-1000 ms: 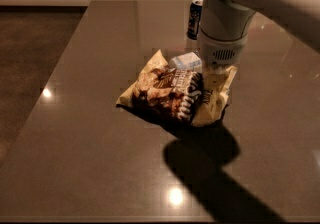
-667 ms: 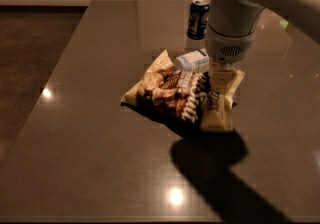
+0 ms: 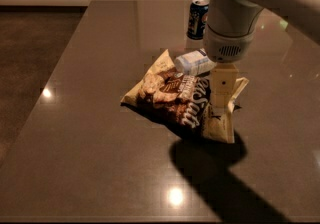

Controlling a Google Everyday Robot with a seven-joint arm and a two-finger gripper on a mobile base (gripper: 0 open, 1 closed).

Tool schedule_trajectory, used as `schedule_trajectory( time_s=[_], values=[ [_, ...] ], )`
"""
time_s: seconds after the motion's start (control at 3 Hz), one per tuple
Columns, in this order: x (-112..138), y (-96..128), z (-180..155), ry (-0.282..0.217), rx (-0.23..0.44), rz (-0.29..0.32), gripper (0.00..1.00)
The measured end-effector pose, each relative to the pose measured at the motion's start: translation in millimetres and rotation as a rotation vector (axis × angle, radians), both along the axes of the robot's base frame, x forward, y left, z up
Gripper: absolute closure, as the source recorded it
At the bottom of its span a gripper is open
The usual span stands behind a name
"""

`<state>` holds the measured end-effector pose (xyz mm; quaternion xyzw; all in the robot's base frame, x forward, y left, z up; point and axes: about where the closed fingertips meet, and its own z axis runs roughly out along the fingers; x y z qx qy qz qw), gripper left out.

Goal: Move brown chip bag near blue plastic bottle

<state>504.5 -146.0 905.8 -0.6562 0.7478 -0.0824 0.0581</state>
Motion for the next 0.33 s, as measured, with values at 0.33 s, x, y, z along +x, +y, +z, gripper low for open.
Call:
schedule_trajectory(
  time_s=[0.33],
  values=[
    [0.0, 0.0, 0.0, 0.000, 0.000, 0.000, 0.00]
  ],
)
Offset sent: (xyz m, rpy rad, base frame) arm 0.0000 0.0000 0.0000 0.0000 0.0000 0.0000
